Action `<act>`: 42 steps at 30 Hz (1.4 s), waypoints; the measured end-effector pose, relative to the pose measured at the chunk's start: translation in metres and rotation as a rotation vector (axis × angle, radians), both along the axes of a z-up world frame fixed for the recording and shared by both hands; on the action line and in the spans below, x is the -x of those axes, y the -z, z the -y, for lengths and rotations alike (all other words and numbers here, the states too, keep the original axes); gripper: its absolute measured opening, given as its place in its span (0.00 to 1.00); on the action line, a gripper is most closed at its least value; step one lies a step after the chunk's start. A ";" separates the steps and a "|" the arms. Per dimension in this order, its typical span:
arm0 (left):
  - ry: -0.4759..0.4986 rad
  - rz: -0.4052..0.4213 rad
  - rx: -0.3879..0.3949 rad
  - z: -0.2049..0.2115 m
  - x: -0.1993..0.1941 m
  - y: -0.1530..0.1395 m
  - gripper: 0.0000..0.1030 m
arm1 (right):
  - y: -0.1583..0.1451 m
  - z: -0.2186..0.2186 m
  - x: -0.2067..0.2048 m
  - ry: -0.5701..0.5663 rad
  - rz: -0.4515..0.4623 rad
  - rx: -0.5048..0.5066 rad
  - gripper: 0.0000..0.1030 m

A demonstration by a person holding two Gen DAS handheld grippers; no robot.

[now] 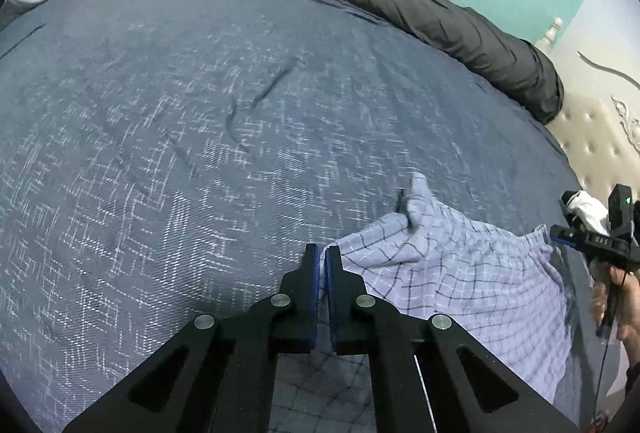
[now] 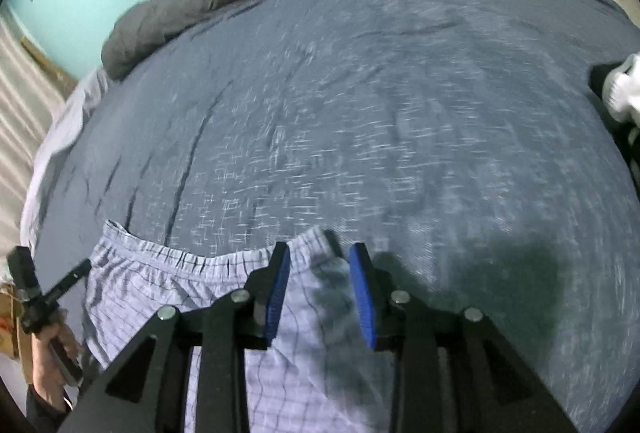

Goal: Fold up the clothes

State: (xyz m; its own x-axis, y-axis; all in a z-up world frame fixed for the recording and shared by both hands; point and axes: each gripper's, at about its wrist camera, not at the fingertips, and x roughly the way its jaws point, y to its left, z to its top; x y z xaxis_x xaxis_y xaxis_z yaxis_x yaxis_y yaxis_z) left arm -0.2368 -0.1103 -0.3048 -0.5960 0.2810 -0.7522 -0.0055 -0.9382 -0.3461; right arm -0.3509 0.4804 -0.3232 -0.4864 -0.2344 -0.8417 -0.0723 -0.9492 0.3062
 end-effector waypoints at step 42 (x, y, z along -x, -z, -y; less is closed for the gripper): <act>0.198 0.052 0.046 -0.087 0.116 -0.011 0.05 | 0.010 0.009 0.030 -0.056 -0.067 -0.119 0.05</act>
